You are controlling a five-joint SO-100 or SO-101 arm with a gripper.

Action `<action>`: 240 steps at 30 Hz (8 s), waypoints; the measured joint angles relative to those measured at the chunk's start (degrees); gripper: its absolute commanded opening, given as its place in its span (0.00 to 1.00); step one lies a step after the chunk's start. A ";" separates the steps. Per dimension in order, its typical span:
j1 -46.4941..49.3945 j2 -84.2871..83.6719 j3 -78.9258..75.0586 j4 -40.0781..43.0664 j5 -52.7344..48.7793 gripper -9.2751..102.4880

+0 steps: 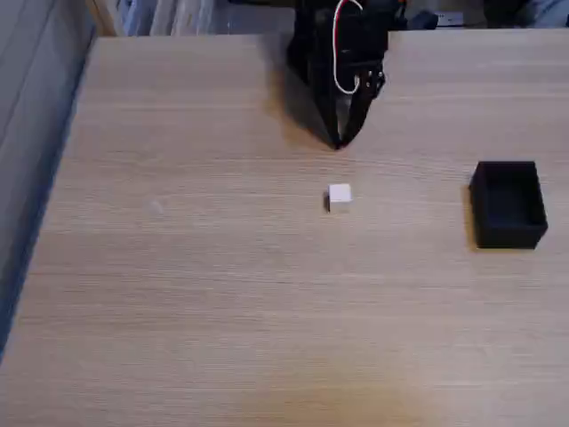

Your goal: Pick a white block and place it in the black box.

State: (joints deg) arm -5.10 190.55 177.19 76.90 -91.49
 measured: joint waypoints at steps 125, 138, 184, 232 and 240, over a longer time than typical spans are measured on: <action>8.96 -78.93 -39.55 -33.57 2.46 0.08; 3.43 -62.14 -35.16 -23.55 6.50 0.08; -29.79 -87.71 -73.74 -20.48 23.91 0.16; 7.29 -16.70 -0.97 -14.50 -3.60 0.08; 6.59 -5.89 0.00 -3.69 0.44 0.08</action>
State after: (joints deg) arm 1.49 184.66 177.19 73.21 -91.05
